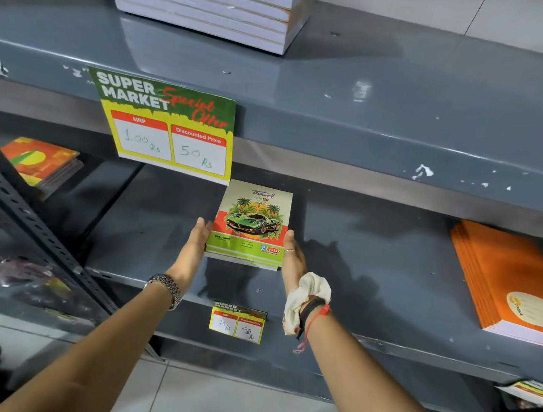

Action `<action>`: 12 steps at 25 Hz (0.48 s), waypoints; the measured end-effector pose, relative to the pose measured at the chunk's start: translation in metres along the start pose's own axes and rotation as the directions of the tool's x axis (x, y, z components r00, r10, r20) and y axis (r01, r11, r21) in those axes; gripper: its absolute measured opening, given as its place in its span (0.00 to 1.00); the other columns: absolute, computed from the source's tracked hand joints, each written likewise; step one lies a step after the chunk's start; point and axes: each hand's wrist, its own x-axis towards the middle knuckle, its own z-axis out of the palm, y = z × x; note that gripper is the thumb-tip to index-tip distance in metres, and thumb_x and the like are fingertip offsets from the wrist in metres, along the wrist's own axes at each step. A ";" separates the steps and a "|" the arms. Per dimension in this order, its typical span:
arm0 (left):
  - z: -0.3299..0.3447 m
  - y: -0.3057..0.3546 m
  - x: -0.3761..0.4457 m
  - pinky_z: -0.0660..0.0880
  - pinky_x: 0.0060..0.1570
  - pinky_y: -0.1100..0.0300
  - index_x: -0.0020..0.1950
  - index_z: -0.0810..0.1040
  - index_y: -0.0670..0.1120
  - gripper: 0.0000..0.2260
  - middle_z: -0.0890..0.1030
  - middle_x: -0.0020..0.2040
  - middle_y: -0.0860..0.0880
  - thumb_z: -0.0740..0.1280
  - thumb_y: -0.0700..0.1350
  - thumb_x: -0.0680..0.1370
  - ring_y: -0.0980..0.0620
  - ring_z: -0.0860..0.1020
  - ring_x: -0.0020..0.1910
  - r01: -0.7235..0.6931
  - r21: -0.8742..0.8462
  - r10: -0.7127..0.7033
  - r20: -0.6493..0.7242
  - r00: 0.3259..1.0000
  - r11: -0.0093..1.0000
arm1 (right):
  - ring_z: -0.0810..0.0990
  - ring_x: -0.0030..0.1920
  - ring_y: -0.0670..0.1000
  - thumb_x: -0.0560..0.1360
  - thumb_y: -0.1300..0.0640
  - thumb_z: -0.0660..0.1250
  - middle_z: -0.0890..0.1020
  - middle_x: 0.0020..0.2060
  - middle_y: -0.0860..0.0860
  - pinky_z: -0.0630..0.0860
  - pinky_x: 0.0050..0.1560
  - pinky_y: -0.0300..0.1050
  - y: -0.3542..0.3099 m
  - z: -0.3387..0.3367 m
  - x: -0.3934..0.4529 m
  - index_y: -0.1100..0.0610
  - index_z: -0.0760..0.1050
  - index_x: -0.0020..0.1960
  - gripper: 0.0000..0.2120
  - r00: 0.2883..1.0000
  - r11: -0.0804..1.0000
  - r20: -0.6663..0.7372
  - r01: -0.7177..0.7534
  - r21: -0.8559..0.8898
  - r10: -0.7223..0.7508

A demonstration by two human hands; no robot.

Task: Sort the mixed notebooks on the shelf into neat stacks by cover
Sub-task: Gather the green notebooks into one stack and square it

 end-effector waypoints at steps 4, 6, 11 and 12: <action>-0.003 -0.001 0.002 0.47 0.73 0.56 0.74 0.50 0.49 0.29 0.55 0.76 0.50 0.41 0.61 0.77 0.53 0.54 0.75 0.006 -0.108 -0.005 0.004 1.000 0.994 | 0.73 0.65 0.56 0.77 0.39 0.52 0.74 0.66 0.54 0.66 0.68 0.47 0.007 0.005 0.003 0.54 0.66 0.69 0.27 1.000 0.999 0.006 0.001 -0.035 -0.001; -0.005 -0.004 0.003 0.49 0.73 0.55 0.74 0.50 0.48 0.29 0.57 0.76 0.49 0.42 0.61 0.77 0.52 0.57 0.74 -0.024 -0.066 0.024 -0.007 1.000 0.998 | 0.72 0.66 0.57 0.77 0.41 0.53 0.73 0.67 0.55 0.65 0.71 0.51 0.006 0.007 0.002 0.53 0.67 0.69 0.25 1.000 0.998 -0.005 0.015 -0.067 -0.016; -0.008 -0.005 0.001 0.52 0.73 0.55 0.73 0.55 0.48 0.27 0.63 0.73 0.49 0.43 0.59 0.78 0.51 0.61 0.72 -0.064 -0.048 0.065 0.026 0.998 0.997 | 0.66 0.71 0.55 0.77 0.49 0.59 0.67 0.72 0.52 0.62 0.72 0.50 0.005 -0.001 0.001 0.53 0.58 0.73 0.26 0.985 0.944 0.090 0.166 -0.287 -0.146; -0.010 -0.006 0.000 0.54 0.73 0.55 0.71 0.59 0.50 0.24 0.67 0.71 0.49 0.45 0.59 0.78 0.51 0.64 0.71 -0.086 -0.008 0.086 0.017 0.996 0.996 | 0.65 0.71 0.55 0.77 0.50 0.60 0.65 0.73 0.52 0.65 0.71 0.51 0.005 -0.004 0.003 0.53 0.56 0.73 0.27 0.962 0.842 0.152 0.270 -0.466 -0.225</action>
